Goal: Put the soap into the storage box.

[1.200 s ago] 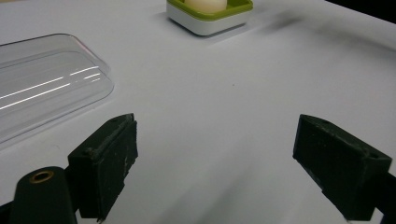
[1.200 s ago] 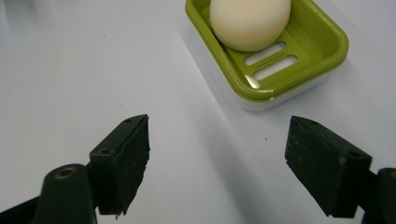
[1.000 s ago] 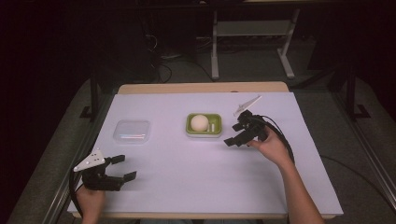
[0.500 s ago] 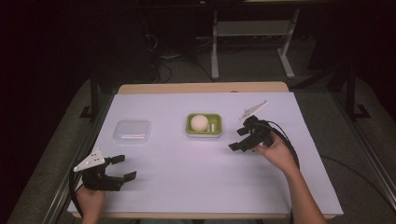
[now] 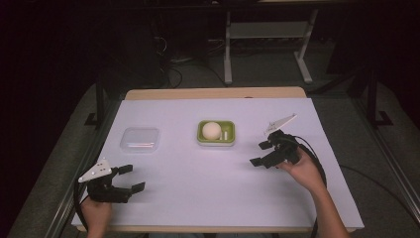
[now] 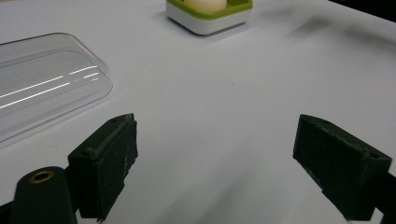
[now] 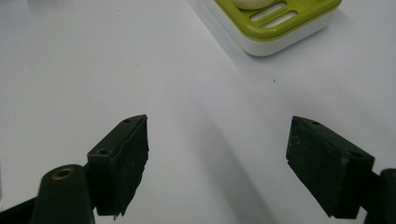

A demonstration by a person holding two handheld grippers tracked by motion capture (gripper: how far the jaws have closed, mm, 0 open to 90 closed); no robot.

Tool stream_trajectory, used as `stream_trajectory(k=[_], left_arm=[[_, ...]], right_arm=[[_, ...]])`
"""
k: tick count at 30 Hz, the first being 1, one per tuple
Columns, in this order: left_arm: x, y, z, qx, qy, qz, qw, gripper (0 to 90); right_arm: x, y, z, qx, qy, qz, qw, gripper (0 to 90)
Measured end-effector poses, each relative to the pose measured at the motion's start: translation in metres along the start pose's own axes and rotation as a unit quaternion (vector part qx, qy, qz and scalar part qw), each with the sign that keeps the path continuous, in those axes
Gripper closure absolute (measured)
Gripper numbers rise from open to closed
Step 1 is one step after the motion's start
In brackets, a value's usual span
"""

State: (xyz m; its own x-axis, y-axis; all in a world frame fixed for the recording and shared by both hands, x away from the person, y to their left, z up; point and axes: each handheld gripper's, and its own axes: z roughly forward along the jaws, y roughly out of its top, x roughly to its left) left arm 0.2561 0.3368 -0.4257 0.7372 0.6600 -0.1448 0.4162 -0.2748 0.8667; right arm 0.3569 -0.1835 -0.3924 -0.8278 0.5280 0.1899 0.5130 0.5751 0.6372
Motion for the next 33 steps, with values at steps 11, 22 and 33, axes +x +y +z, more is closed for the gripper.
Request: stream_trajectory(k=[11, 22, 33], left_arm=[[0.000, 0.000, 0.000, 0.002, -0.001, -0.001, 1.0000, 13.3], [0.000, 0.000, -0.001, 0.005, 0.002, 0.000, 1.0000, 13.3], [0.000, -0.001, 0.000, 0.004, 0.001, -0.001, 1.0000, 13.3]], right_arm=[[0.004, -0.023, -0.006, -0.011, -0.002, 0.010, 0.9999, 19.5], [0.011, -0.045, -0.010, -0.014, -0.009, 0.026, 0.9995, 18.2], [0.018, -0.060, -0.014, -0.015, -0.013, 0.034, 0.9992, 17.7]])
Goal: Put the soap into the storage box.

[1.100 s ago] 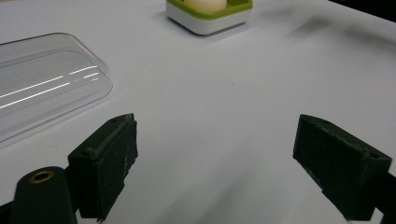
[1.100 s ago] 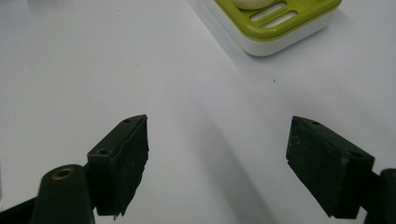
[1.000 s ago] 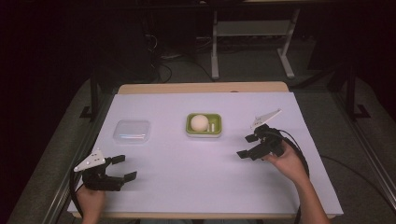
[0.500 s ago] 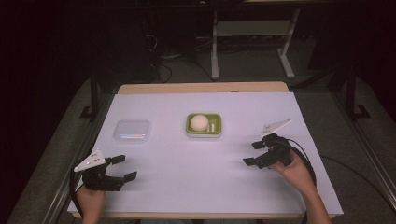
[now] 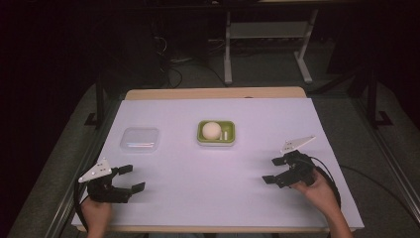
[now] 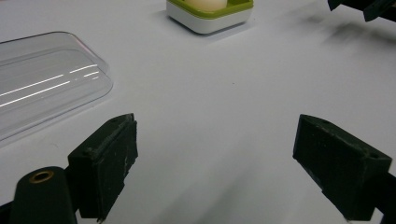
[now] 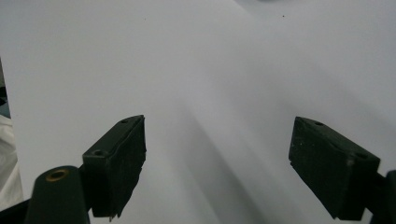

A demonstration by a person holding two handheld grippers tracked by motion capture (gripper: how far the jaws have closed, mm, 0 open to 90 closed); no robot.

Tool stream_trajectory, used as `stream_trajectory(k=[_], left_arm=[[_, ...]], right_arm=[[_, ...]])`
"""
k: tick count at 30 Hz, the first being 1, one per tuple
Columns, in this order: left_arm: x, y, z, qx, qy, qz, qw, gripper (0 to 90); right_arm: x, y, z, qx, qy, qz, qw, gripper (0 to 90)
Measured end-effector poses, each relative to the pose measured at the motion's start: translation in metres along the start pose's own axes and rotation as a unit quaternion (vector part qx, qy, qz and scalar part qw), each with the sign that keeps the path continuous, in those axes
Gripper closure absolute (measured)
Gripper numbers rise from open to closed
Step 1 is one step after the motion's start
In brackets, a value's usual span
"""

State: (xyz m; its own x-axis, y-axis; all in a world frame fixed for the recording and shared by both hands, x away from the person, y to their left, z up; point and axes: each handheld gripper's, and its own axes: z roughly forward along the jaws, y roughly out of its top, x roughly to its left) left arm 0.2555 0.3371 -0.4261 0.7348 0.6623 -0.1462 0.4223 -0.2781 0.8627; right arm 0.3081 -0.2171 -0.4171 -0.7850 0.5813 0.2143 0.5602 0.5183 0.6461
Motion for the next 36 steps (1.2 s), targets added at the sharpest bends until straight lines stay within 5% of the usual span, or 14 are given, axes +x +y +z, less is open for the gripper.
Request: stream_trajectory(k=[31, 36], left_arm=[[-0.002, 0.001, 0.003, 0.005, -0.004, 0.005, 1.0000, 13.3], [-0.002, 0.002, 0.003, 0.004, -0.005, 0.004, 1.0000, 13.3]], right_arm=[[0.030, -0.043, -0.009, -0.015, -0.003, 0.006, 0.9999, 17.5], [0.039, -0.037, -0.007, -0.022, -0.012, -0.012, 0.9996, 16.8]])
